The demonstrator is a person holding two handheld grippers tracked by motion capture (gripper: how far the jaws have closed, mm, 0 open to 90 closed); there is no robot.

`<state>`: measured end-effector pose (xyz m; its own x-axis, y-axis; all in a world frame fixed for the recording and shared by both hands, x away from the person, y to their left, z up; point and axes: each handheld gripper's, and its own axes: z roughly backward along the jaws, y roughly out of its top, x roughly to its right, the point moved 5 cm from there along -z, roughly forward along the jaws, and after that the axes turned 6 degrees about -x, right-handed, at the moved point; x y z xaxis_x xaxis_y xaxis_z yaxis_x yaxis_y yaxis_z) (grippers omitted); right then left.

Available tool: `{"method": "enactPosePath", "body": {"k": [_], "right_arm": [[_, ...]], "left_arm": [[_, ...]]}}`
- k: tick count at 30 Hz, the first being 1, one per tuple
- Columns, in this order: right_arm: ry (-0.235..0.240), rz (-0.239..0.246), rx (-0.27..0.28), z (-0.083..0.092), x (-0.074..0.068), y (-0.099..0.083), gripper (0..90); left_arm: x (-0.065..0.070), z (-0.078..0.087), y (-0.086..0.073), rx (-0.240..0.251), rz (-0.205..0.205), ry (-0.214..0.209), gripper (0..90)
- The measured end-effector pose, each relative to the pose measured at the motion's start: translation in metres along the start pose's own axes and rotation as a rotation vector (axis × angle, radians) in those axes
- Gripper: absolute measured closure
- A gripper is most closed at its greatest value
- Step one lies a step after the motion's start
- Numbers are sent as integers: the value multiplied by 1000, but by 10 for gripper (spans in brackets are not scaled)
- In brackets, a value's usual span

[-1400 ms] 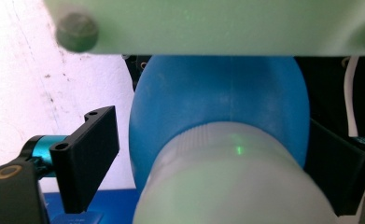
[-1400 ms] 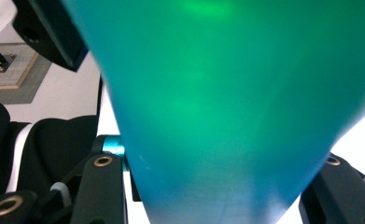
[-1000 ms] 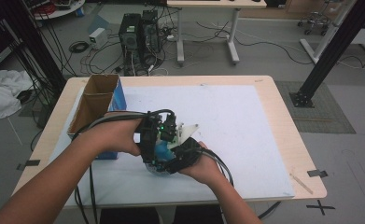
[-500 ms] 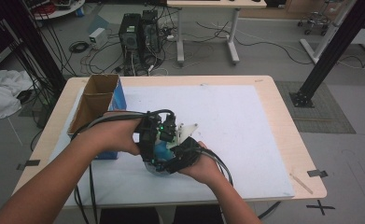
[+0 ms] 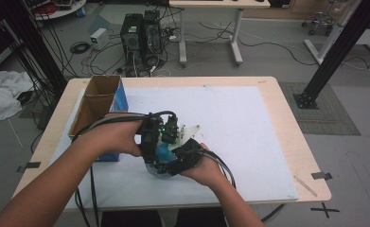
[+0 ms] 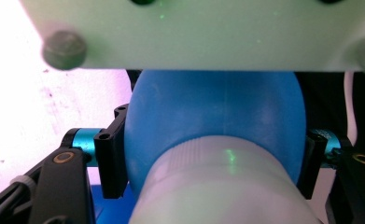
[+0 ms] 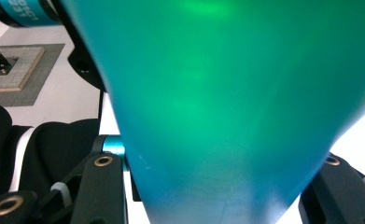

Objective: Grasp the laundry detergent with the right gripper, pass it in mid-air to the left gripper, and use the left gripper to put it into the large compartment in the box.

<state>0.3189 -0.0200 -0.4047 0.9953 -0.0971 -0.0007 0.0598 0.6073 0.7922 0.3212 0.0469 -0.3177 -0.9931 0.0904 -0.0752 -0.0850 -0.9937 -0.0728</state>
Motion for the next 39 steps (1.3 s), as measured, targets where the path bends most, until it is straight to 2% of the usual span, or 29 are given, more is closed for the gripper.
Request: {"method": "enactPosePath", "body": {"k": [4, 9, 16, 21, 31, 33, 34, 35, 39], "right_arm": [[1, -3, -1, -1, 0, 0, 464], [4, 1, -4, -3, 0, 0, 464], [7, 0, -2, -2, 0, 1, 465], [10, -1, 2, -1, 1, 1, 463], [9, 12, 36, 5, 1, 6, 440], [-4, 25, 45, 7, 3, 6, 436], [-4, 17, 58, 9, 2, 7, 414], [6, -12, 77, 13, 0, 9, 383], [-4, -2, 57, 18, 2, 7, 336]], "left_arm": [[1, 1, -1, -8, -9, -3, 351], [1, 0, -2, -6, -2, -6, 373], [-1, 1, -1, -7, -8, -6, 379], [-3, 3, -2, 9, -14, -23, 382], [-3, 12, -3, 9, 7, -33, 384], [-4, 13, -4, 8, 10, -32, 384], [-4, 15, -5, 3, 17, -29, 384], [-5, 16, -5, 2, 17, -27, 384], [-7, 21, -8, 1, 36, -24, 384]]}}
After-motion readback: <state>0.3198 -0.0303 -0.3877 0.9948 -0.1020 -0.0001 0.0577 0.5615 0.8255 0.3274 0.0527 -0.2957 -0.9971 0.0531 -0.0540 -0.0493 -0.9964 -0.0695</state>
